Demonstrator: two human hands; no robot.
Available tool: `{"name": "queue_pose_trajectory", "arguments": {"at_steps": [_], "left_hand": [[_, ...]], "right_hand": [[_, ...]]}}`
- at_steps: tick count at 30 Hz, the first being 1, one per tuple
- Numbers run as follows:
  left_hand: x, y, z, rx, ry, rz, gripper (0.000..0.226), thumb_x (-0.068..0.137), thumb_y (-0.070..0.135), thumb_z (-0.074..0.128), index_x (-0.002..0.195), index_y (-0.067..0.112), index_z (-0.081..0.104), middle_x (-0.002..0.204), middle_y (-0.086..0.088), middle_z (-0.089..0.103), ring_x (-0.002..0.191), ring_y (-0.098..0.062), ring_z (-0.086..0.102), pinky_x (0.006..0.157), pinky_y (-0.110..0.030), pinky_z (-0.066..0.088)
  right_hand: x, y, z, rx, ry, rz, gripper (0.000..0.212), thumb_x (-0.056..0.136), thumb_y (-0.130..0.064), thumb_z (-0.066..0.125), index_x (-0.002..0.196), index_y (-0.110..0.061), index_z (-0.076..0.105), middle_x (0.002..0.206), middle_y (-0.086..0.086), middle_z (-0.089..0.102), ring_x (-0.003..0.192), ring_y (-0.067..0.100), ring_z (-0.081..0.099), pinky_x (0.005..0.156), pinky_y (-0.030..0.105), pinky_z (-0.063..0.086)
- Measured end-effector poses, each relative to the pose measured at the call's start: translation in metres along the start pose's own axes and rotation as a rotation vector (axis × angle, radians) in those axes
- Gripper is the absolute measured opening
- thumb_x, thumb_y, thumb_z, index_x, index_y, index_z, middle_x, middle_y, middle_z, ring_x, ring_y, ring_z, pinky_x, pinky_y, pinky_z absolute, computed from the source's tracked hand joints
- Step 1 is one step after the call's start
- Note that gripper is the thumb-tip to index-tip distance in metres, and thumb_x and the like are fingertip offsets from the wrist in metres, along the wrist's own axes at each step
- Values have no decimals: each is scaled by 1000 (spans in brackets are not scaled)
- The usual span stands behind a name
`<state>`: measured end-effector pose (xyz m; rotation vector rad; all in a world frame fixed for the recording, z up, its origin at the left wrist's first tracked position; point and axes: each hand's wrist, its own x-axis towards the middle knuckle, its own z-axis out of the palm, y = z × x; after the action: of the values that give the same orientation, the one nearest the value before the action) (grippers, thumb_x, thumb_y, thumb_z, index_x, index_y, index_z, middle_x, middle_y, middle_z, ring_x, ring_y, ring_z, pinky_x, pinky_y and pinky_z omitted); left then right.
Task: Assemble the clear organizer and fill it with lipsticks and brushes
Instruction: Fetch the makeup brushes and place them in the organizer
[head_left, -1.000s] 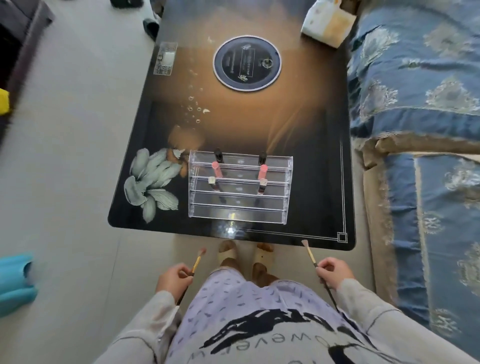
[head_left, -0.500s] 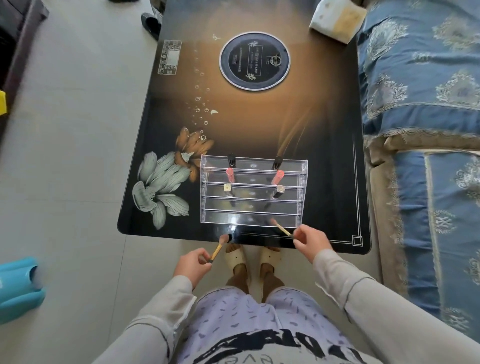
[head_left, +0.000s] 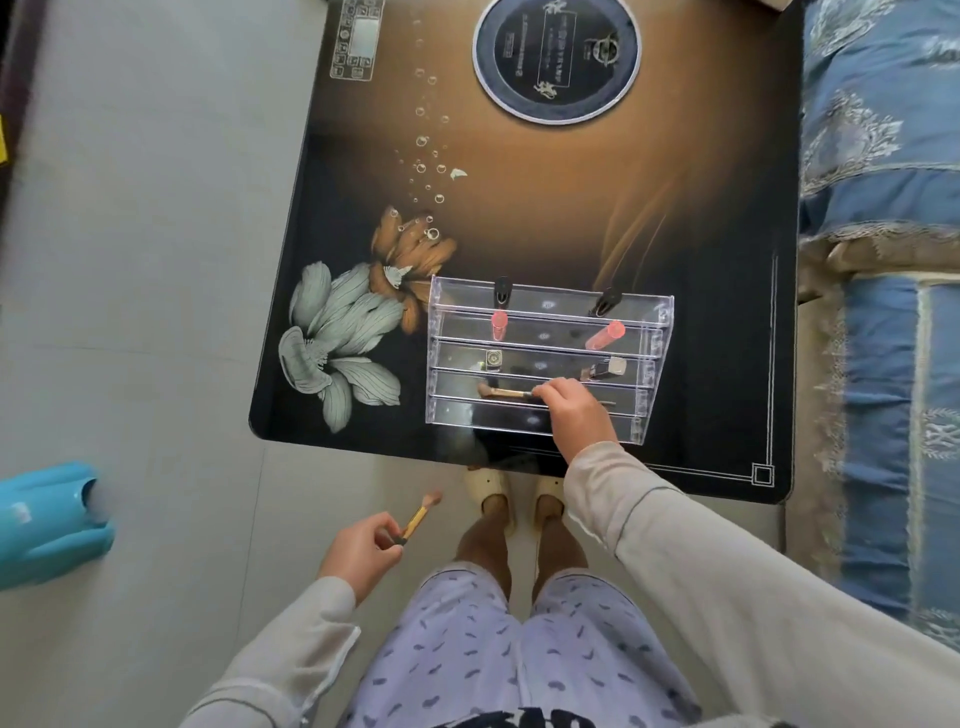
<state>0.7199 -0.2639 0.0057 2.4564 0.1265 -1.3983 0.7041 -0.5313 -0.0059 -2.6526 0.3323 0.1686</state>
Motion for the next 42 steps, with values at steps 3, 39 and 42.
{"name": "queue_pose_trajectory", "arguments": {"at_steps": [3,39,42], "left_hand": [[2,-6,1,3,-14,-6,32,80,11,62,59,32,49,71,2,59,68,-20,55,65,-23,41],[17,113,38,17,54,313,12,85,16,59,95,13,62,87,-4,62,81,-22,57,79,-31,49],[27,126,35,429,137,501,14,90,21,49,100,16,57,100,-6,62,89,-25,57,73,-33,45]], "right_hand": [[1,2,3,-44,7,5,39,39,16,81,73,-1,72,65,13,70,56,27,67,48,26,54],[-72,-1,2,336,-148,411,21,86,-4,52,101,-7,67,105,9,66,102,21,58,86,17,38],[-82,20,-3,321,-149,529,20,86,-3,51,99,-5,67,101,12,67,100,24,59,88,23,40]]}}
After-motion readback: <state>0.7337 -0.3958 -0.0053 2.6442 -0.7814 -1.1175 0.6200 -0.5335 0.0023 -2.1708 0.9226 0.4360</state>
